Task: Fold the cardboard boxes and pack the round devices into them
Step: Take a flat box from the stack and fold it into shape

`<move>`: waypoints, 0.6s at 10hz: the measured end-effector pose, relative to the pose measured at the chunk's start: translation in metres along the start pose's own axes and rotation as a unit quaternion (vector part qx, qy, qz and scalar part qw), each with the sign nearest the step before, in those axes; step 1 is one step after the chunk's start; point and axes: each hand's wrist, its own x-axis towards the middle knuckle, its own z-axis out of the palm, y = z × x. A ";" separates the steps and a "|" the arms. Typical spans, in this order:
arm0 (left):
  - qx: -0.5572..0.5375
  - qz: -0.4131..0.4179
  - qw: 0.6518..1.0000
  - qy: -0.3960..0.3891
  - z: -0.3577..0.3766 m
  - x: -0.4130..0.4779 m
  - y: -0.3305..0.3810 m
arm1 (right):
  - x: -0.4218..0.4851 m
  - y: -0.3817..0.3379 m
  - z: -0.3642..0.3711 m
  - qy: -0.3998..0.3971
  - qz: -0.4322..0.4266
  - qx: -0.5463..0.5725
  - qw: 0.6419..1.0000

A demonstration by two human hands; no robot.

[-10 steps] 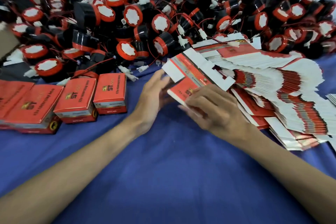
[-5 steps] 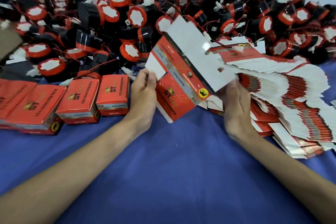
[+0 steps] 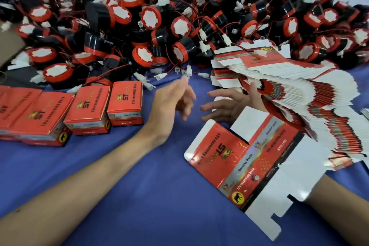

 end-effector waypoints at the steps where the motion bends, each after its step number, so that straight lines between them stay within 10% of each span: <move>1: 0.075 -0.004 0.974 -0.215 -0.001 -0.007 0.001 | 0.002 0.003 -0.001 0.100 0.004 0.026 0.995; 4: 0.203 -0.053 0.894 -0.395 -0.003 -0.004 0.001 | 0.005 0.012 0.004 0.222 -0.026 0.001 0.975; 5: 0.126 -0.040 0.950 -0.283 -0.003 0.000 -0.001 | 0.005 0.006 0.037 0.317 -0.165 -0.009 0.934; 6: 0.060 -0.038 0.996 -0.051 -0.006 0.008 -0.011 | 0.005 0.006 0.039 0.280 -0.147 0.346 0.883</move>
